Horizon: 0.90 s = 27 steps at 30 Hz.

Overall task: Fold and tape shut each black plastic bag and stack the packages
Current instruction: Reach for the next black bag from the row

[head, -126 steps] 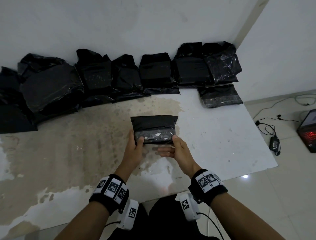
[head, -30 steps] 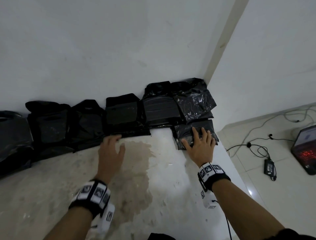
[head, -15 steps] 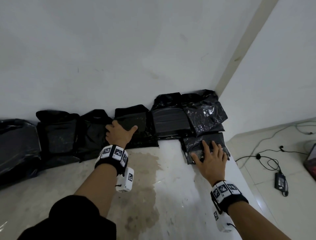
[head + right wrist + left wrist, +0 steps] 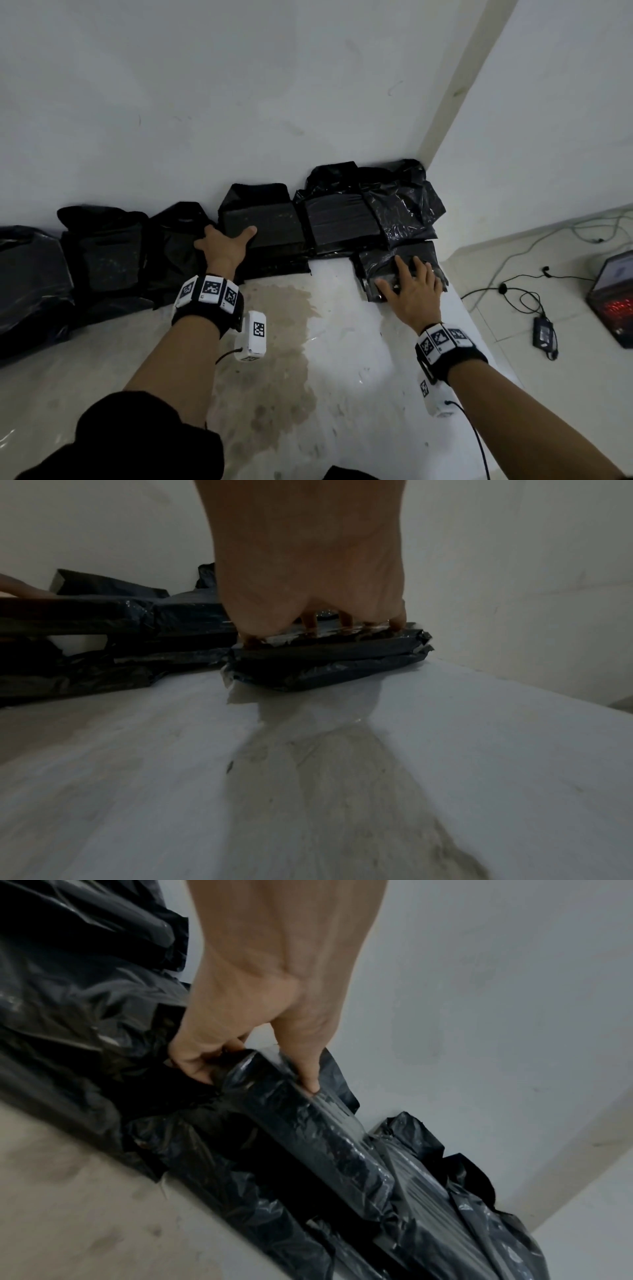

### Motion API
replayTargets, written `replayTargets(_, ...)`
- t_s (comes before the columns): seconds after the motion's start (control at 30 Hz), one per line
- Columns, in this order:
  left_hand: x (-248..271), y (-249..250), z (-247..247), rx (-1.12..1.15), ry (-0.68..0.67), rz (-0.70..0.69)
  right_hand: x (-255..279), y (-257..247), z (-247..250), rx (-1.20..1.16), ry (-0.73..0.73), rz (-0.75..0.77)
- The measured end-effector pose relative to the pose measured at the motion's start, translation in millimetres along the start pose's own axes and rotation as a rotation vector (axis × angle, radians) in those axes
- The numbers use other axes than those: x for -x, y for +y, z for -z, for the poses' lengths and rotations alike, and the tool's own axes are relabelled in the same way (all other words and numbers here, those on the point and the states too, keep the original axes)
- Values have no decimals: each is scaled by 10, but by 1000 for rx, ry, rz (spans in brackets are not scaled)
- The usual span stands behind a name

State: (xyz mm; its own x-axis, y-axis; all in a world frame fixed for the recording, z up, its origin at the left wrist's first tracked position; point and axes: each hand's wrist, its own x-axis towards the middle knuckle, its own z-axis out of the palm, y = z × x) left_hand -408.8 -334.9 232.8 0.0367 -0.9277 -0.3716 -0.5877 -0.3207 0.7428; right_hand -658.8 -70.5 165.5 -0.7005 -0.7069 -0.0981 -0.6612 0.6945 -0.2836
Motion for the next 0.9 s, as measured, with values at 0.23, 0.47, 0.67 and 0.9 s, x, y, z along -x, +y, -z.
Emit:
replayTargets(0.23,463,-314,426,280,-8,-130,10,33,72,-66,4,51)
replayTargets(0.47,1341,-1368,892,340,-164,-118,370,-388,-28,-201,104,176)
replayTargets(0.67,1881,-2238,1186,317,-322,9,1179,-1053,-230,-489,-289,382)
replayTargets(0.9,2068,-2778,1203,143,-372,-35,1901,-1550,-570,-515,-601,344)
